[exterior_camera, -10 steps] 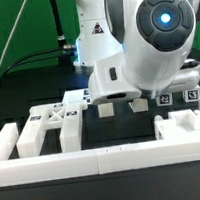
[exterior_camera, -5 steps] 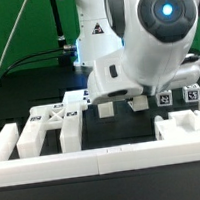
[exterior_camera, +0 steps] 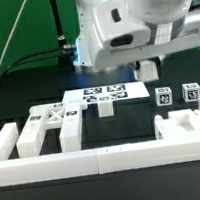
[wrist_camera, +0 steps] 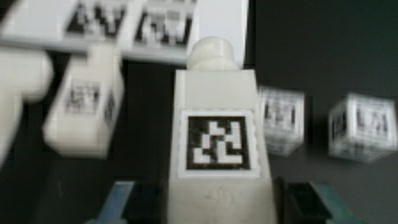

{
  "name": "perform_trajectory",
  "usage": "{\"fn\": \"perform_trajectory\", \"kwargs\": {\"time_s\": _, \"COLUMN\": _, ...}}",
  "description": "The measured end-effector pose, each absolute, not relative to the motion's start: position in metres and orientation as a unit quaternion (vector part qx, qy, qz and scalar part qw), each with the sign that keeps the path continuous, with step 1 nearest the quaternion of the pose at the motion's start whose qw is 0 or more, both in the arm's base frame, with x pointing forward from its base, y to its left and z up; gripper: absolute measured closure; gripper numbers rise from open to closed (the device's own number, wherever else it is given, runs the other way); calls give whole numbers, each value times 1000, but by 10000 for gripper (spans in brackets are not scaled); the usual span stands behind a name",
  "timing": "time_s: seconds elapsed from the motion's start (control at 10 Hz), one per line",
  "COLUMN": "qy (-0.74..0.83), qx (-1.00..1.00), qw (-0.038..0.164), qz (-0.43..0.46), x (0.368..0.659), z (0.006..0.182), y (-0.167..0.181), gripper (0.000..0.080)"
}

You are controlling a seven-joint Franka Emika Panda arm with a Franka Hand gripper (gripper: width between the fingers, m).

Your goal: Assemble chair

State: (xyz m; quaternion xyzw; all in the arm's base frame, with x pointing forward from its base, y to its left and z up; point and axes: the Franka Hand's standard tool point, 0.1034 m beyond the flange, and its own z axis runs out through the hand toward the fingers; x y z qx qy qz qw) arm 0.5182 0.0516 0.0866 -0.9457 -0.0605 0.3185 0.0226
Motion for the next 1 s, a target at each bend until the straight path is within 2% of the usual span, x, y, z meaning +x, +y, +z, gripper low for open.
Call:
{"fn": "perform_trajectory", "kwargs": {"time_s": 0.1, "qy": -58, "qx": -954, "qw": 22, "qz": 294, "x": 509, "z": 89, "y": 50, "gripper": 517}}
{"fn": "perform_trajectory", "kwargs": {"time_s": 0.3, "qy": -59, "qx": -973, "qw": 21, "qz": 224, "x": 522, "z": 90, "y": 51, "gripper": 517}}
{"fn": "perform_trajectory", "kwargs": {"time_s": 0.4, "qy": -60, "qx": -979, "qw": 19, "qz": 193, "x": 534, "z": 105, "y": 62, "gripper": 517}}
{"fn": "perform_trajectory", "kwargs": {"time_s": 0.5, "qy": -76, "qx": -985, "qw": 21, "qz": 153, "x": 556, "z": 132, "y": 76, "gripper": 517}}
{"fn": "perform_trajectory", "kwargs": {"time_s": 0.6, "qy": -94, "qx": -988, "qw": 17, "qz": 122, "x": 570, "z": 151, "y": 82, "gripper": 517}}
{"fn": "perform_trajectory", "kwargs": {"time_s": 0.7, "qy": -93, "qx": -993, "qw": 17, "qz": 77, "x": 574, "z": 157, "y": 86, "gripper": 517}}
{"fn": "perform_trajectory", "kwargs": {"time_s": 0.8, "qy": -52, "qx": -997, "qw": 36, "qz": 43, "x": 553, "z": 140, "y": 78, "gripper": 517}}
{"fn": "perform_trajectory", "kwargs": {"time_s": 0.9, "qy": -51, "qx": -998, "qw": 34, "qz": 35, "x": 541, "z": 137, "y": 74, "gripper": 517}}
{"fn": "perform_trajectory", "kwargs": {"time_s": 1.0, "qy": -51, "qx": -998, "qw": 33, "qz": -16, "x": 554, "z": 140, "y": 75, "gripper": 517}}
